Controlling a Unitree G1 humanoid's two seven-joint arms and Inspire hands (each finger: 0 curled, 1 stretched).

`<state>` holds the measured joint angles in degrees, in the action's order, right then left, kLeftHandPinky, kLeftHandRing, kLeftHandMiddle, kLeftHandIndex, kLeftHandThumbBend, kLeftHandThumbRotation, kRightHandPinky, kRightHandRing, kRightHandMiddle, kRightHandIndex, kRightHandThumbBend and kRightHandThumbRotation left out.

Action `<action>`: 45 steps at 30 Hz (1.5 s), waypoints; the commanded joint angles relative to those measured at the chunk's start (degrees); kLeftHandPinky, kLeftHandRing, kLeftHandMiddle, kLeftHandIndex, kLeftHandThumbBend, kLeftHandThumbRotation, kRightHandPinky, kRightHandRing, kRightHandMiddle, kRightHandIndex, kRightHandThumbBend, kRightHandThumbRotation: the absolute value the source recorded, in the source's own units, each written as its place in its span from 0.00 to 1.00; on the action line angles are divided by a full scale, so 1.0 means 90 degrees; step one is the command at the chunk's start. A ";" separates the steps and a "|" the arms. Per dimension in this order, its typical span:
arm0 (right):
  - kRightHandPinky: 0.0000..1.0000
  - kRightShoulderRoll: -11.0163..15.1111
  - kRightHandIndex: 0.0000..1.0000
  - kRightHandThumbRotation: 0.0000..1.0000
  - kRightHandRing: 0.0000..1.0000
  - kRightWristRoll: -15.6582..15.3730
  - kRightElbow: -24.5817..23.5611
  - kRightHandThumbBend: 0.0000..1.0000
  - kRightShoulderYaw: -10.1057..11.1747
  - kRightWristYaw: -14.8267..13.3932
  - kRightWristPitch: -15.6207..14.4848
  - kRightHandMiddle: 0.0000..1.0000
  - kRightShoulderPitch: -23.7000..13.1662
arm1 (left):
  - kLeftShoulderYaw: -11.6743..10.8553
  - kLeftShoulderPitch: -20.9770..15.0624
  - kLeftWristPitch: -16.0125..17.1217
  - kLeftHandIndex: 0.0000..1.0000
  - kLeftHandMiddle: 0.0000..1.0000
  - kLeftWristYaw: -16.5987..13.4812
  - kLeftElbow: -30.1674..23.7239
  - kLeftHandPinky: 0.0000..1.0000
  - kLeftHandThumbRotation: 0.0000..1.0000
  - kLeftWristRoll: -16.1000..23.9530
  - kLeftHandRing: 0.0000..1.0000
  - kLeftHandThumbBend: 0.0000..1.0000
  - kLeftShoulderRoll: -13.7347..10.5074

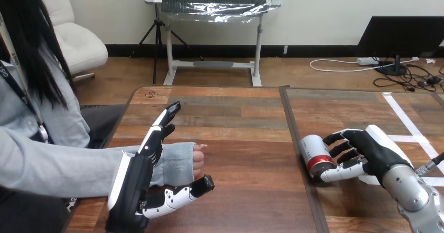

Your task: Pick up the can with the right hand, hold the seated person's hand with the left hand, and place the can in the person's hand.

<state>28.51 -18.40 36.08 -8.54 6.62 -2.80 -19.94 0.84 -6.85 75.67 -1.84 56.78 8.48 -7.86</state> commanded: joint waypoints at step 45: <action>0.69 -0.0232 0.87 0.36 0.80 -0.0304 0.1001 0.85 -0.0031 -0.0432 -0.0222 0.84 -0.1369 | -0.0064 -0.0377 0.0064 0.91 0.94 0.0006 -0.0141 0.92 0.47 -0.0018 0.96 1.00 0.0029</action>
<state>26.52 -20.41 42.99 -8.81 4.45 -5.91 -25.75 0.85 -6.90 75.67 -1.79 56.78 8.79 -7.84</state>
